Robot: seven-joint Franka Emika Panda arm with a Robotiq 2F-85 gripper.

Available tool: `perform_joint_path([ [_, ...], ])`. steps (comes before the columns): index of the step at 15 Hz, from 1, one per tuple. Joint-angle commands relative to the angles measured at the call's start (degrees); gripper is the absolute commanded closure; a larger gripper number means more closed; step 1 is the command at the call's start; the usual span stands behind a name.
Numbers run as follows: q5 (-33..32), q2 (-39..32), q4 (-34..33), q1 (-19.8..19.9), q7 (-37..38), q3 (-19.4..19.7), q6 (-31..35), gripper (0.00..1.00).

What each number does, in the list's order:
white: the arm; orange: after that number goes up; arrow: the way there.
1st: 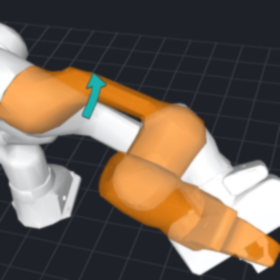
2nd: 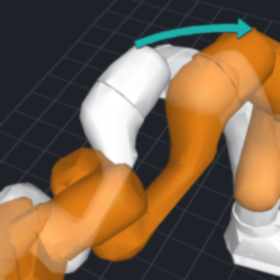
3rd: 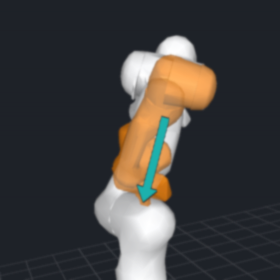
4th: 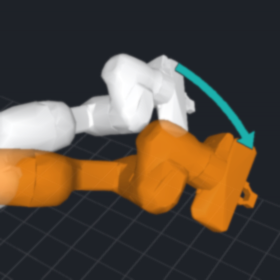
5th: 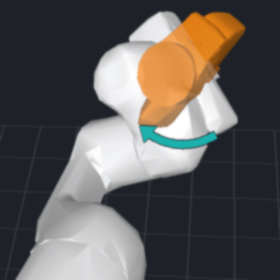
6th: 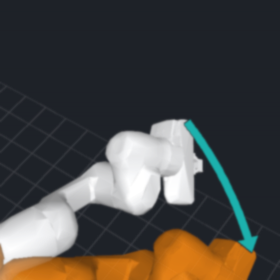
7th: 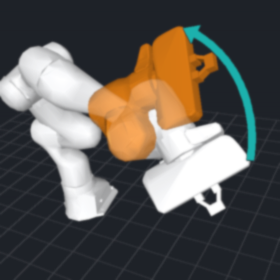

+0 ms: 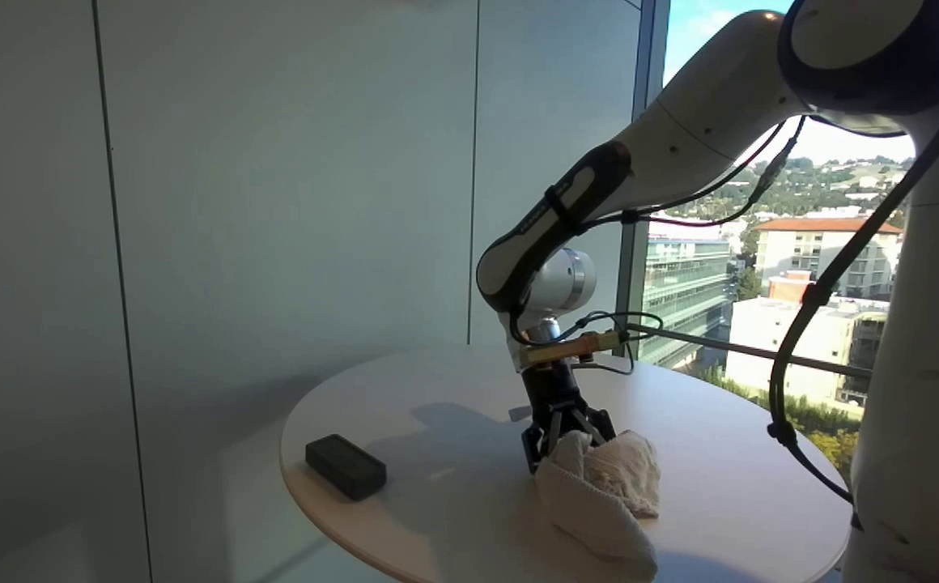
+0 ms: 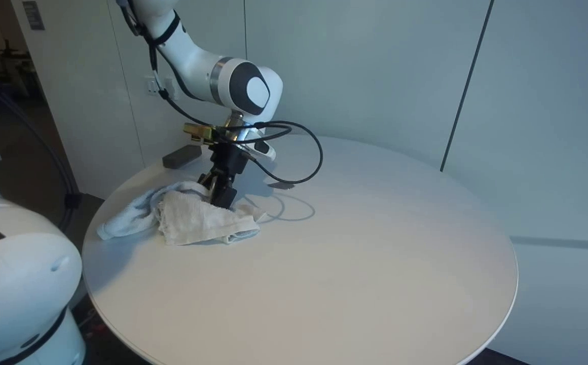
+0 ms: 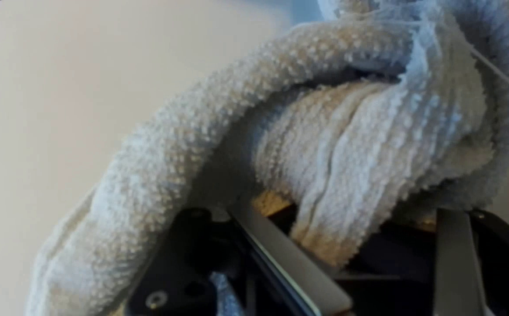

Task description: Wipe the table with the white towel

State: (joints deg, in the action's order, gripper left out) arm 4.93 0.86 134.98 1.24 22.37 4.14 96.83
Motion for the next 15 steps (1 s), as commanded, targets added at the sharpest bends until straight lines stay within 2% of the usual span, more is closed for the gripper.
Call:
perform_joint_path([
  [1,-4.2,7.5,1.7,1.6,9.2,-0.2,-0.1,0.92],
  [5,-10.6,13.8,2.1,3.2,18.8,-1.7,-1.0,0.89],
  [10,-20.2,18.0,0.8,4.8,29.5,-4.5,-1.7,0.90],
  [13,-28.1,18.8,-0.4,4.9,29.4,-5.4,1.2,0.90],
  [15,-33.7,17.4,-2.8,5.2,30.0,-5.9,2.7,0.94],
])
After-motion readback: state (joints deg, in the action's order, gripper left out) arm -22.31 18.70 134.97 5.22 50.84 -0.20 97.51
